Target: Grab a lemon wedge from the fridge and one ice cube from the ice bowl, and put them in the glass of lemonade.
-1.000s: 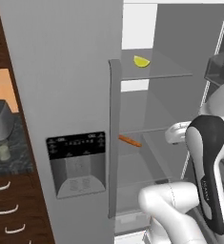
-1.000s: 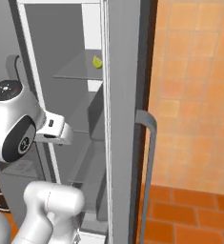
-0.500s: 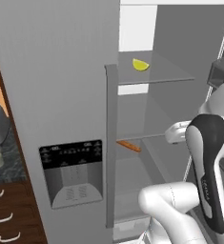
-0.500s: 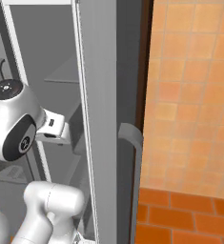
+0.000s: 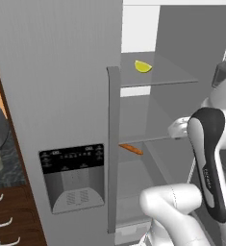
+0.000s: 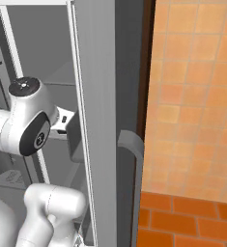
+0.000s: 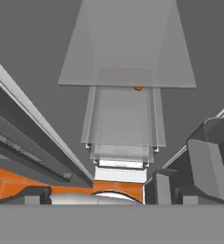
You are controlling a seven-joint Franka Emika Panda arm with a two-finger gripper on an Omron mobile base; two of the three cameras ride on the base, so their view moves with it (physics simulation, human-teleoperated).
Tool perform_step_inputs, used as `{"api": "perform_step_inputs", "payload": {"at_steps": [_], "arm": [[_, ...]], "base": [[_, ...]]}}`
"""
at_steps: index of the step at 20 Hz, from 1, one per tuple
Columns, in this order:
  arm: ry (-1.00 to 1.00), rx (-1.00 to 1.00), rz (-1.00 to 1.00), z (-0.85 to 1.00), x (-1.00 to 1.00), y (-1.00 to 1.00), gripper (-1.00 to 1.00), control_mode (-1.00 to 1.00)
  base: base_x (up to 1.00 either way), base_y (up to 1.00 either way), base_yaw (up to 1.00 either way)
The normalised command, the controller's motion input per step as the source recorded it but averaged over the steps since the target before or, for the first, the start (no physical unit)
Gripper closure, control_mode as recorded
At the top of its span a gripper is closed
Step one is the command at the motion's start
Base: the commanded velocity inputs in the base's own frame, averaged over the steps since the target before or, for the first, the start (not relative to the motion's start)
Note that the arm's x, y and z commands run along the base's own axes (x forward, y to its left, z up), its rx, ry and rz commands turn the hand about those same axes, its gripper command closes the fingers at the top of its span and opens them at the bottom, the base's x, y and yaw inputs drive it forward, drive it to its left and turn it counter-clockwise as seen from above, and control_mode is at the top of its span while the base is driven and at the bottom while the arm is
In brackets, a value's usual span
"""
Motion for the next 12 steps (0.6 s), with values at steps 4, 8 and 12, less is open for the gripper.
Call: {"api": "perform_step_inputs", "payload": {"at_steps": [4, 8, 12], "arm": [[-0.12, 0.09, 0.02, 0.35, 0.01, 0.01, -1.0, -1.0], [-0.07, 0.01, 0.08, 0.98, 0.02, 0.28, -1.0, -1.0], [-0.04, -0.07, 0.06, 1.0, 0.46, 0.33, -1.0, -1.0]], "base": [[0.0, 0.0, 0.0], [0.0, 0.0, 0.0], [0.0, 0.0, 0.0]]}}
